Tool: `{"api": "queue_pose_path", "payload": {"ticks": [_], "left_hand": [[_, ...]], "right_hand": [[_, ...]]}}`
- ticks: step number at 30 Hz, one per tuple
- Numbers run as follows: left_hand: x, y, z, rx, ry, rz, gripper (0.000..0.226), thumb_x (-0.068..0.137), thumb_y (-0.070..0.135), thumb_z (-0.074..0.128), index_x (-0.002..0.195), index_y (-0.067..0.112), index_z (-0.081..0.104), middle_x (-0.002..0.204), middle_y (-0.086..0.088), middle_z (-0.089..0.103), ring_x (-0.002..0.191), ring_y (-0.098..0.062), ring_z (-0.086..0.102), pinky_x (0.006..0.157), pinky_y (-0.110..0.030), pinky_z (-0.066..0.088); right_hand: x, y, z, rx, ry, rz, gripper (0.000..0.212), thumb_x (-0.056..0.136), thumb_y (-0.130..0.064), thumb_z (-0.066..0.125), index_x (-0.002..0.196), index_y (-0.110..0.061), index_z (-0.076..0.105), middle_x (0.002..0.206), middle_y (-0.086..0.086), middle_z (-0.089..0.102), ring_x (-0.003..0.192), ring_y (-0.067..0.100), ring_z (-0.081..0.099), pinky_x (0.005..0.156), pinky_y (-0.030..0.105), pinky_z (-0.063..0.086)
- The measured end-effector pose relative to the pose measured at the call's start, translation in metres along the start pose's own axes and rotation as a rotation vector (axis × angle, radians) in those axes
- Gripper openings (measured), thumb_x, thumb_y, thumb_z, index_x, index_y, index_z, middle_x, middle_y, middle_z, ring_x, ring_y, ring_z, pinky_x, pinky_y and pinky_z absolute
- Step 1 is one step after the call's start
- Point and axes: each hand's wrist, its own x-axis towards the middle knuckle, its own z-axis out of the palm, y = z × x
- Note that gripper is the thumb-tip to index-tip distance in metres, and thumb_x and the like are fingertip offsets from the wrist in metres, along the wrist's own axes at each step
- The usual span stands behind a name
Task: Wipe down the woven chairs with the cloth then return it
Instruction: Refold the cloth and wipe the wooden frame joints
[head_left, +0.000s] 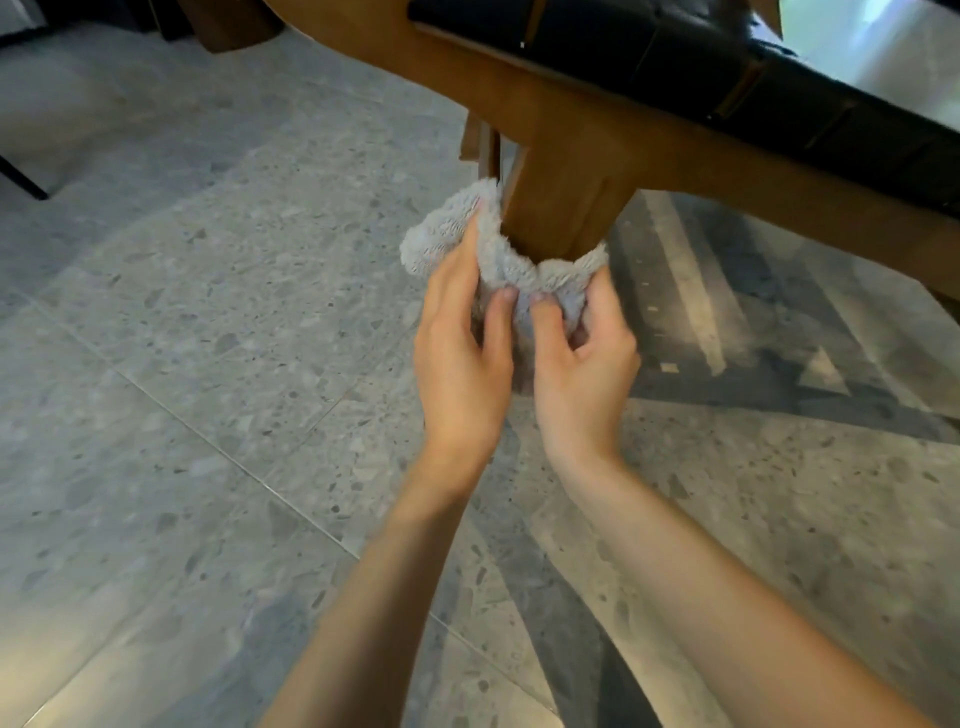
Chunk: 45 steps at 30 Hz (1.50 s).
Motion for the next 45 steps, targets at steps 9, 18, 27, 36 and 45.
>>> {"api": "queue_pose_path", "payload": {"ticks": [9,18,27,36,45], "left_hand": [[-0.052,-0.091,-0.013,0.105,-0.137,-0.381,0.045,0.094,0.006,0.051,0.138,0.015,0.047,0.119,-0.002,0.06,0.107,-0.012,0.056,0.095,-0.035,0.045],[-0.053,-0.104,-0.026,0.262,-0.244,-0.486,0.043,0.093,0.011,0.056,0.135,0.012,0.05,0.063,0.003,0.047,0.052,0.003,0.045,0.051,-0.009,0.036],[-0.036,-0.041,-0.015,0.111,-0.079,-0.326,0.026,0.092,0.017,0.059,0.118,0.022,0.061,0.063,0.0,0.057,0.052,-0.009,0.049,0.05,-0.019,0.041],[-0.005,0.03,-0.01,-0.057,0.163,-0.152,0.018,0.087,0.01,0.065,0.104,0.016,0.069,0.06,0.021,0.053,0.055,0.002,0.042,0.05,-0.02,0.04],[-0.032,0.036,-0.015,-0.067,0.162,-0.131,0.025,0.087,0.007,0.062,0.109,0.018,0.066,0.106,0.009,0.066,0.099,-0.002,0.061,0.084,-0.019,0.05]], "right_hand": [[-0.034,0.086,0.014,-0.178,-0.467,0.358,0.04,0.094,-0.01,0.056,0.133,-0.009,0.051,0.092,-0.002,0.063,0.075,0.005,0.054,0.071,0.019,0.044],[-0.037,0.097,0.023,-0.239,-0.537,0.471,0.03,0.092,-0.008,0.059,0.122,-0.012,0.06,0.092,0.004,0.067,0.071,0.012,0.055,0.061,0.021,0.041],[-0.016,0.044,0.0,-0.168,-0.253,0.239,0.012,0.086,-0.014,0.069,0.098,-0.014,0.068,0.082,-0.001,0.072,0.073,0.013,0.067,0.072,0.034,0.057],[-0.003,-0.021,-0.033,-0.035,-0.046,0.008,0.023,0.084,-0.02,0.073,0.107,-0.017,0.072,0.078,0.0,0.073,0.077,0.03,0.067,0.067,0.043,0.057],[0.004,-0.017,-0.064,-0.274,-0.237,-0.236,0.019,0.083,-0.027,0.07,0.098,-0.031,0.06,0.087,-0.022,0.062,0.084,0.002,0.062,0.069,0.023,0.053]]}}
